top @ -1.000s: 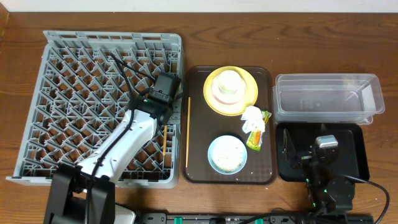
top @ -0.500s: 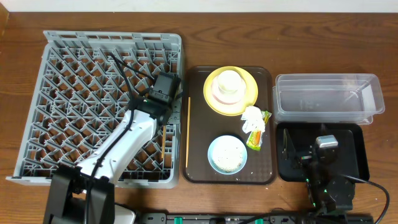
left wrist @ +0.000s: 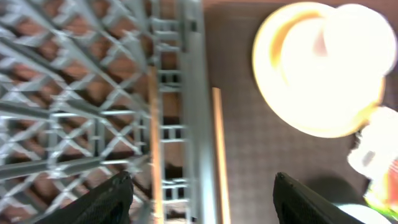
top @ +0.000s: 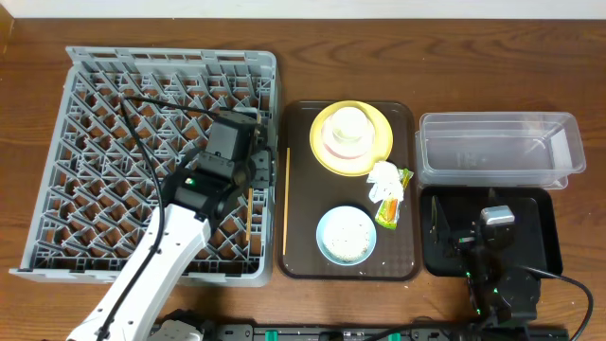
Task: Sort waste into correct bins and load items into the dishwasher
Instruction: 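Release the chopstick and move the left gripper to the second chopstick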
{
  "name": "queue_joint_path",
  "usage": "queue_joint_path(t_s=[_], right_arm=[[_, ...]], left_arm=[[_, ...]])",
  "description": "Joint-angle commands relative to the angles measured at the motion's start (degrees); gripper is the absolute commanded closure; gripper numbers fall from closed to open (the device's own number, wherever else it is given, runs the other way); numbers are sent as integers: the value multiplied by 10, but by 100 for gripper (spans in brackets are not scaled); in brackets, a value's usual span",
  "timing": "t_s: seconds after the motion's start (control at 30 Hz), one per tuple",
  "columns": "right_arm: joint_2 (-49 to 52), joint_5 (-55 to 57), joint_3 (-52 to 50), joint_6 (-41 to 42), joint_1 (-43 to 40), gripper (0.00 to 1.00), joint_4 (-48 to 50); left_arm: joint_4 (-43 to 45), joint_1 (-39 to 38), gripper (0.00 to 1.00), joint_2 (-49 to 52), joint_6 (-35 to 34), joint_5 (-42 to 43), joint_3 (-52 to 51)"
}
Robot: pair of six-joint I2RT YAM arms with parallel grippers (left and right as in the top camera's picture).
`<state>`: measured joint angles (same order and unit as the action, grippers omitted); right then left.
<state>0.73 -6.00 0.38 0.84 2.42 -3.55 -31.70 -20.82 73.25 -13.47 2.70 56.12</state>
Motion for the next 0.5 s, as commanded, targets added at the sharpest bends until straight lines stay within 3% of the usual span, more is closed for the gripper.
queue_joint_path(t_s=[0.0,0.27,0.47], right_arm=[[0,-3,-1,4,-3,1,-2],[0,-3,-1,4,-3,1,-2],[0,-3,-1,4,-3,1,-2]], left_arm=[[-1,1,27,5,3,92,-5],[23,-56,44,12,3,103,-5],[29,-134,57,22,-35,-20,-5]])
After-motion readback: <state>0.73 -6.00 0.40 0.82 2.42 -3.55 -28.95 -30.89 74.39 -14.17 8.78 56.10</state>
